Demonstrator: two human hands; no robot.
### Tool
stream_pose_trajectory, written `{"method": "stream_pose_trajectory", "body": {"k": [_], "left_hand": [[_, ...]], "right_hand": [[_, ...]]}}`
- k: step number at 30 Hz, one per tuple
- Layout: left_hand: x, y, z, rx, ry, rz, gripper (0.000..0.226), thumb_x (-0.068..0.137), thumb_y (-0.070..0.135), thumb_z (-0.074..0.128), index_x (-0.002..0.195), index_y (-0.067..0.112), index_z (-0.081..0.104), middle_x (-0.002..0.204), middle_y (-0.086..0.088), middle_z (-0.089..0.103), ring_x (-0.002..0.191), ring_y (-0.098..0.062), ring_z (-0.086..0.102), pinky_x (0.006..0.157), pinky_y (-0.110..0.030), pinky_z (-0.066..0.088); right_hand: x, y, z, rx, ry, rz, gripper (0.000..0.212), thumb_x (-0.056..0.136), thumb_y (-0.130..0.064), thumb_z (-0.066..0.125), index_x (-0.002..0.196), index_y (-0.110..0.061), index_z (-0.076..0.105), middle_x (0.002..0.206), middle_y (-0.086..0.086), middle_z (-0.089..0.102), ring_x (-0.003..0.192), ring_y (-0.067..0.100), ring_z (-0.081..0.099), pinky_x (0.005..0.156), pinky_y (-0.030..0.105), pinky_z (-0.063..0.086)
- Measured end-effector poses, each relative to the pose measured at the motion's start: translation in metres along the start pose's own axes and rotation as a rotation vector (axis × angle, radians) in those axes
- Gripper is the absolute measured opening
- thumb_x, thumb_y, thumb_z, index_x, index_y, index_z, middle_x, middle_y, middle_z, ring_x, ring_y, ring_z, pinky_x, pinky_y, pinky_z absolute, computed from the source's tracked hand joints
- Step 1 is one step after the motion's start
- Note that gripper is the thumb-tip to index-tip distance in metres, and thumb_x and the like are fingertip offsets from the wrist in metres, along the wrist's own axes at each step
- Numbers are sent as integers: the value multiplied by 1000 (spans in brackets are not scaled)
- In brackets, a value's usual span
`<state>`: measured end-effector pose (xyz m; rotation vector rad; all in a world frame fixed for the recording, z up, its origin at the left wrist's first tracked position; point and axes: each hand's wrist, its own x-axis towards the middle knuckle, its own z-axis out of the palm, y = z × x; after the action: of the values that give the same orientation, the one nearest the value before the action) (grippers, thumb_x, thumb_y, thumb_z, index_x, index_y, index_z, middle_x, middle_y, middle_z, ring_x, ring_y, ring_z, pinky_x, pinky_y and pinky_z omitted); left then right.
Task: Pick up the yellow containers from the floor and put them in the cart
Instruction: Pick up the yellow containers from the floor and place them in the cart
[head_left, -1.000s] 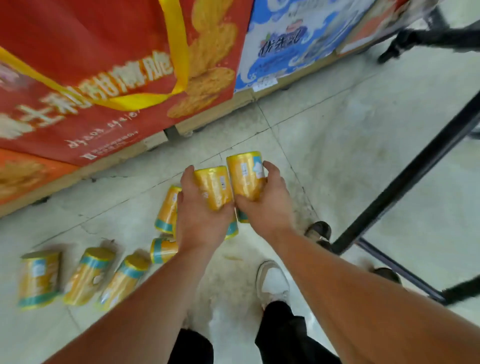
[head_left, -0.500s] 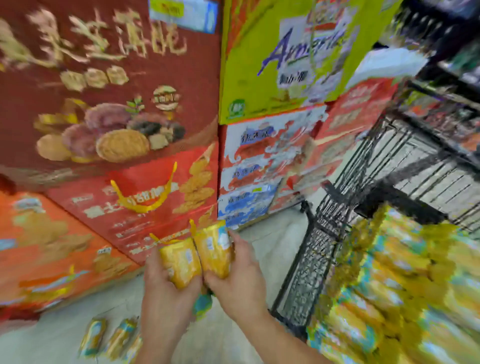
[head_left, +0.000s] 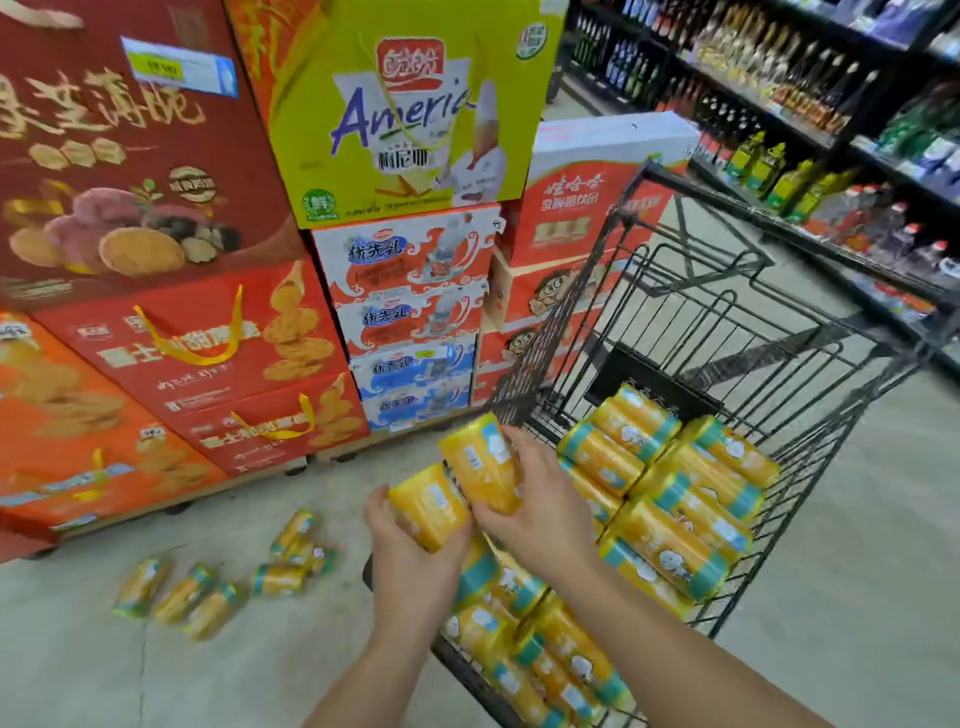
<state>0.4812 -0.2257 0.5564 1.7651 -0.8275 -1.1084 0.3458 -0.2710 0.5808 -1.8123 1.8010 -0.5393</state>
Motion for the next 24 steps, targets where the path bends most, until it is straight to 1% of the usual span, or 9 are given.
{"method": "stream_pose_trajectory", "body": {"k": [3,6,8,11,14,17,20,22,24], "left_hand": [[-9,-37,44,46,-8,-95,96,66,31,87,138,26,22,104,8,61,94,-14,61,90,-36,48],[-5,-81,72,86,-8,-228,95,67,26,86,137,19,22,113,-1,60,97,-19,59,87,-31,43],[2,-109,83,136,2,-300,99,67,31,85,140,19,19,120,-6,61,105,-25,61,92,-34,45],[25,-144,96,232,-10,-371,103,70,38,82,143,11,14,123,-15,61,112,-32,59,96,-39,47],[47,-166,107,297,-40,-449,108,75,42,77,148,6,5,125,-17,59,115,-33,58,98,-38,47],[51,-173,109,325,-87,-483,108,79,41,74,149,2,2,132,-22,50,113,-33,58,95,-36,49],[42,-167,97,295,-133,-529,95,80,38,74,147,7,15,139,-28,36,109,-34,58,92,-36,50],[36,-154,87,309,-185,-538,95,81,38,72,149,8,13,142,-26,31,113,-34,56,95,-35,48],[32,-131,77,359,-218,-479,96,84,39,69,151,8,7,144,-22,25,124,-34,48,98,-33,43]], "right_hand": [[-3,54,6,-110,-81,61,83,77,-49,66,147,-42,22,137,-14,42,124,12,46,82,32,49],[-1,96,30,-247,-183,110,85,79,-48,66,149,-41,18,137,-8,41,120,17,49,73,32,49],[4,116,51,-323,-234,119,84,81,-51,65,149,-39,18,135,-6,42,119,19,50,74,34,51],[14,137,83,-424,-269,104,85,83,-55,65,151,-35,17,137,-3,41,121,22,49,76,35,49],[21,157,112,-450,-315,128,82,85,-50,65,151,-33,18,139,1,41,124,25,47,84,40,50],[21,168,125,-499,-349,183,76,88,-40,63,148,-32,18,145,2,38,129,28,43,89,45,51],[18,160,124,-582,-358,209,75,88,-44,62,147,-30,20,147,-1,33,131,26,40,86,43,50],[18,145,117,-585,-302,202,72,88,-47,60,147,-28,24,145,-2,35,130,24,40,83,42,51],[19,123,104,-536,-194,159,66,89,-46,57,146,-24,31,142,-1,41,127,23,45,80,39,50]]}}
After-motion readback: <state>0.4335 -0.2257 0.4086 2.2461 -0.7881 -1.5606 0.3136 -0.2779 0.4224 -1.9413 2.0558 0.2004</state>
